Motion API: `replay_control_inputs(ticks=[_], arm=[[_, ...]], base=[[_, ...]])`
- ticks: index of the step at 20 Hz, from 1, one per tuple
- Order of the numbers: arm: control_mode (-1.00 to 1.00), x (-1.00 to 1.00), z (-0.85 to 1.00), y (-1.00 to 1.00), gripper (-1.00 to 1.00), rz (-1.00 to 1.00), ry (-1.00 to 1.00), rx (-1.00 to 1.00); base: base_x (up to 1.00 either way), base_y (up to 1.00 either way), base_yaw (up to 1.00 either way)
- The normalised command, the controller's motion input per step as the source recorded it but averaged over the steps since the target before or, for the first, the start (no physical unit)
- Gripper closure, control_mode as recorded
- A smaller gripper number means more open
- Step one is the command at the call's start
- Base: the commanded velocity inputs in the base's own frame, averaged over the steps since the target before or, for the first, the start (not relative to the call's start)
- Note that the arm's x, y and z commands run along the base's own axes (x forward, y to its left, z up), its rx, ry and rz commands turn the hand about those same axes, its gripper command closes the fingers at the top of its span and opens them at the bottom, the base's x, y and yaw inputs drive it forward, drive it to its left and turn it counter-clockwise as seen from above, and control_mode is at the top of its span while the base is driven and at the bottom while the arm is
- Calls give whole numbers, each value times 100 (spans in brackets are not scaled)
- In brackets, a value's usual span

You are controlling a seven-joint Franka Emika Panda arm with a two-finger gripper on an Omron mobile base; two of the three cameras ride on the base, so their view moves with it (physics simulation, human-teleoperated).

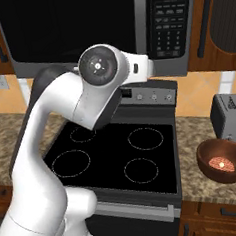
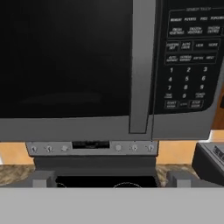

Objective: Open the microwave, place the bowl with waffle inside the microwave, then close the microwave door and turn it on.

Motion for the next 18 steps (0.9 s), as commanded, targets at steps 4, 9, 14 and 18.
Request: replay_control_inputs(ticks=[4,9,14,18], arm=[[-100,19,0,-5,-100,0,9,-1],[-100,23,0,0,-100,0,2,0],[-100,52,0,0,-100,0,0,0],[-100,57,0,-7,-100,0,1,4]], base=[[0,0,0],[0,0,0],[0,0,0],[0,0,0]])
